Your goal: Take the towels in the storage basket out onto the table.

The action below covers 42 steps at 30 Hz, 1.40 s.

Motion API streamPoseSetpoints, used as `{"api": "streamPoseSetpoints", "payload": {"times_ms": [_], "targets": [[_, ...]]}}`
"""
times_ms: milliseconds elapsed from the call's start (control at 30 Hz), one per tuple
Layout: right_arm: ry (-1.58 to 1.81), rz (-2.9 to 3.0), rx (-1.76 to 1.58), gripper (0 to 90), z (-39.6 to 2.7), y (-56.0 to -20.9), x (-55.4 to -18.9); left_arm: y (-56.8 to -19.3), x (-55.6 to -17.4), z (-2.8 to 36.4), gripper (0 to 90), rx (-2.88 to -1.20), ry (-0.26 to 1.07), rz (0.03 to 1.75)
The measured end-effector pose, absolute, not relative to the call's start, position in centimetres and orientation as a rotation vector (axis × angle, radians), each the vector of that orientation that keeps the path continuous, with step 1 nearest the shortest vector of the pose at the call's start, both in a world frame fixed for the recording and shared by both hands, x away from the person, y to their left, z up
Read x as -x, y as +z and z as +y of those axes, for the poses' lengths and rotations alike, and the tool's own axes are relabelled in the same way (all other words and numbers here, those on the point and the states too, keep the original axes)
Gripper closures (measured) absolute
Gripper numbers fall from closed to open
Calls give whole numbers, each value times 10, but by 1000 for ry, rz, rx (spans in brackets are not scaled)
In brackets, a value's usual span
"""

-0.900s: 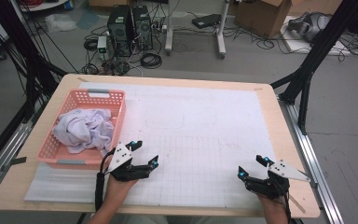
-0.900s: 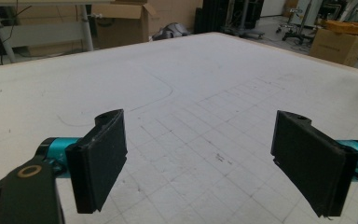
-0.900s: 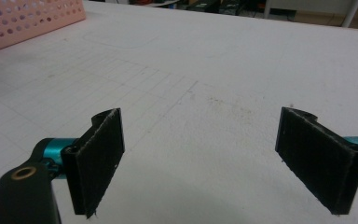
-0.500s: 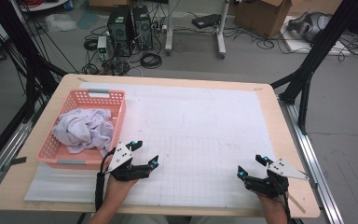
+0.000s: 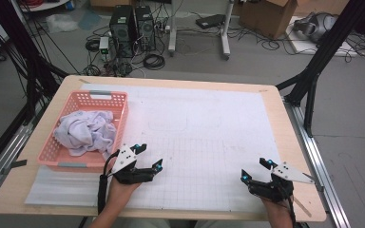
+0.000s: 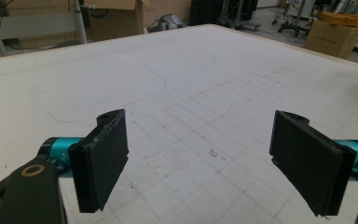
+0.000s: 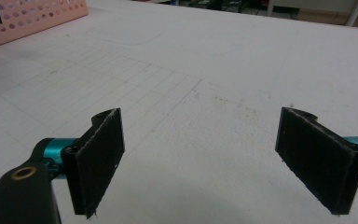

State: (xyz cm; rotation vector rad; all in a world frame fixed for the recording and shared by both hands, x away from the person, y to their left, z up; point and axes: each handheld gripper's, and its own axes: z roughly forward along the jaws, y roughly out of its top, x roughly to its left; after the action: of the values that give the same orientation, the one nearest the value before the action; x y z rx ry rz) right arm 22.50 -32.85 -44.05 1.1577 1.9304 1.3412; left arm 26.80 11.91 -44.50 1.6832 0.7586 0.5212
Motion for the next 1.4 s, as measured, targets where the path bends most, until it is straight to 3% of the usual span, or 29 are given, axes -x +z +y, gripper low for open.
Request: {"api": "streamPoseSetpoints", "payload": {"times_ms": [367,833,1400], "targets": [[1342,1923,-1165,139,-330,-440,-225,-412,-261,125,209,-1647,436,739],[1335,1930,-1156,139,-327,-440,-225,-335,-277,175,186,-1614,570,720],[1330,1927,-1157,139,-327,-440,-225,-332,-309,238,193,-1641,607,872]]}}
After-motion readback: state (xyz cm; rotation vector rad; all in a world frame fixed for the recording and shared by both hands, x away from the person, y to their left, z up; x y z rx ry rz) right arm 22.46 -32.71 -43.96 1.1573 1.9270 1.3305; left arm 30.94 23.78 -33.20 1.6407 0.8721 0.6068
